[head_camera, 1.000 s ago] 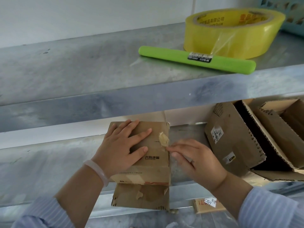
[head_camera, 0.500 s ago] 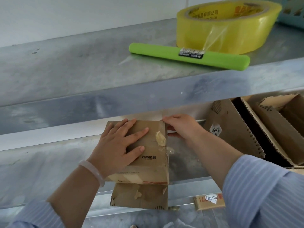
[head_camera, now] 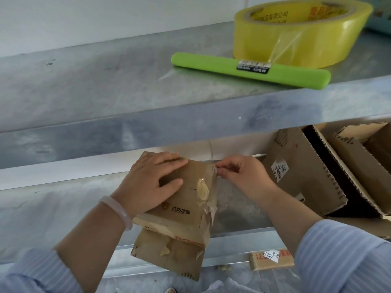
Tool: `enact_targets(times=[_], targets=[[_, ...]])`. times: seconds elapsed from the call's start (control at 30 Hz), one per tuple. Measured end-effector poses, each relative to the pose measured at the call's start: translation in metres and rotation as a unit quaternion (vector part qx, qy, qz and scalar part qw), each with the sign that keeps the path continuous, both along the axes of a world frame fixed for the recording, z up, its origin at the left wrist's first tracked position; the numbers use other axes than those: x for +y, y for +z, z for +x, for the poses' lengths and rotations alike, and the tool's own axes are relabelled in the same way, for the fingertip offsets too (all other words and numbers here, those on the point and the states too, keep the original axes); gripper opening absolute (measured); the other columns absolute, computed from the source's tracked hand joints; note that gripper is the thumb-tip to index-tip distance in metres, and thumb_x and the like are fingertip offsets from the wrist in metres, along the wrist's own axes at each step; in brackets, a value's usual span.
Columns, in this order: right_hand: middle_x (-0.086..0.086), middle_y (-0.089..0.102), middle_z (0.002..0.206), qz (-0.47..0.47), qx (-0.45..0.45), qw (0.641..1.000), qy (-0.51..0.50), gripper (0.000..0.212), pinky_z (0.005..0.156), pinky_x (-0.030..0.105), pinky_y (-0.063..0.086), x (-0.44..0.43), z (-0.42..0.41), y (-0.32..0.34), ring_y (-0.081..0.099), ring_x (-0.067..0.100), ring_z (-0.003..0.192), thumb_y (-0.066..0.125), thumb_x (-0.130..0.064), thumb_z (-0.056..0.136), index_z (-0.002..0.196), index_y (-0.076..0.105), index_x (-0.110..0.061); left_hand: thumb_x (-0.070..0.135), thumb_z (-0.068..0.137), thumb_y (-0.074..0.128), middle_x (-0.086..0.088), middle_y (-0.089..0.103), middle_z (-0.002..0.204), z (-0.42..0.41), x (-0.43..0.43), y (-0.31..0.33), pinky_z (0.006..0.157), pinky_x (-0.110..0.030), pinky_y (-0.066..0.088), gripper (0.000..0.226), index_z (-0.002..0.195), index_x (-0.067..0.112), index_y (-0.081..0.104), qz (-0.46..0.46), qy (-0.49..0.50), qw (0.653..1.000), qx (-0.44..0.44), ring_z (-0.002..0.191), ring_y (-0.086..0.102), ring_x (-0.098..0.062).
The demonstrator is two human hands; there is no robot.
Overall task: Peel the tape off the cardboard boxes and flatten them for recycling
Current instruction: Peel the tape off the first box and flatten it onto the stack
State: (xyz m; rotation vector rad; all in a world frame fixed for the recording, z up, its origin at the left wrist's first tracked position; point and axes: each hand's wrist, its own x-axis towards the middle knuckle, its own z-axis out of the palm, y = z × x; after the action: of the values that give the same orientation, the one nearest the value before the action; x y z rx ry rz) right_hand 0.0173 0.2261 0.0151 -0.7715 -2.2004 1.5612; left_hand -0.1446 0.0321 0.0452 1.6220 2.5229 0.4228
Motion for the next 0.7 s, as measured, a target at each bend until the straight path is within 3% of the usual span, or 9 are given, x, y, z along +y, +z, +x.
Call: enact_targets(times=[0.13,0.23,0.33,0.4,0.53,0.6,0.7], targets=[[-0.009,0.074,0.084,0.105,0.001,0.994,0.009,0.011,0.072,0.013,0.050,-0.001,0.003,-0.005,0.065,0.002,0.076,0.072,-0.015,0.086,0.093,0.076,-0.022,0.076,0.084,0.027,0.020,0.035,0.139,0.009,0.004,-0.006,0.107,-0.038,0.029,0.061,0.141,0.055,0.030,-0.006,-0.017,0.997,0.075,0.125,0.029,-0.011],[-0.008,0.069,0.087,0.222,-0.006,0.974,0.032,0.008,0.073,0.013,0.046,0.001,0.006,-0.006,0.061,0.006,0.078,0.067,-0.020,0.090,0.095,0.074,-0.020,0.077,0.086,0.024,0.020,0.035,0.139,0.006,0.001,-0.006,0.105,-0.035,0.027,0.060,0.140,0.054,0.035,-0.007,-0.035,0.996,0.081,0.123,0.030,-0.011],[-0.002,0.065,0.092,0.288,-0.025,0.956,0.053,0.010,0.077,0.031,0.048,0.004,0.006,-0.007,0.058,0.016,0.082,0.060,-0.022,0.094,0.096,0.068,-0.016,0.079,0.085,0.023,0.021,0.035,0.138,0.004,0.000,-0.007,0.104,-0.033,0.025,0.061,0.140,0.055,0.034,-0.012,-0.043,0.996,0.080,0.123,0.031,-0.011],[0.004,0.065,0.094,0.329,-0.028,0.942,0.063,0.013,0.073,0.040,0.049,0.002,0.004,-0.006,0.060,0.025,0.081,0.056,-0.022,0.096,0.098,0.065,-0.013,0.079,0.085,0.022,0.021,0.035,0.138,0.003,0.001,-0.006,0.104,-0.032,0.024,0.061,0.140,0.055,0.035,-0.014,-0.043,0.996,0.079,0.123,0.031,-0.011],[0.009,0.066,0.086,0.395,0.009,0.917,0.062,0.012,0.063,0.042,0.050,0.001,0.002,-0.005,0.060,0.032,0.072,0.059,-0.016,0.095,0.093,0.068,-0.009,0.078,0.086,0.024,0.020,0.035,0.138,0.004,0.001,-0.005,0.104,-0.030,0.021,0.060,0.140,0.054,0.035,-0.011,-0.048,0.996,0.080,0.123,0.029,-0.009],[0.007,0.066,0.086,0.369,-0.004,0.928,0.049,0.011,0.064,0.040,0.051,0.000,0.000,-0.007,0.061,0.028,0.072,0.058,-0.019,0.095,0.096,0.067,-0.012,0.077,0.086,0.025,0.020,0.035,0.138,0.004,0.001,-0.005,0.104,-0.030,0.020,0.059,0.140,0.055,0.035,-0.008,-0.047,0.996,0.079,0.123,0.028,-0.007],[-0.010,0.068,0.084,0.194,-0.033,0.980,0.031,0.012,0.072,0.019,0.050,0.001,-0.004,-0.012,0.064,0.008,0.080,0.059,-0.018,0.094,0.097,0.069,-0.024,0.076,0.086,0.028,0.020,0.036,0.137,0.004,0.002,-0.005,0.103,-0.030,0.021,0.058,0.139,0.054,0.037,0.001,-0.045,0.996,0.079,0.121,0.027,-0.005]])
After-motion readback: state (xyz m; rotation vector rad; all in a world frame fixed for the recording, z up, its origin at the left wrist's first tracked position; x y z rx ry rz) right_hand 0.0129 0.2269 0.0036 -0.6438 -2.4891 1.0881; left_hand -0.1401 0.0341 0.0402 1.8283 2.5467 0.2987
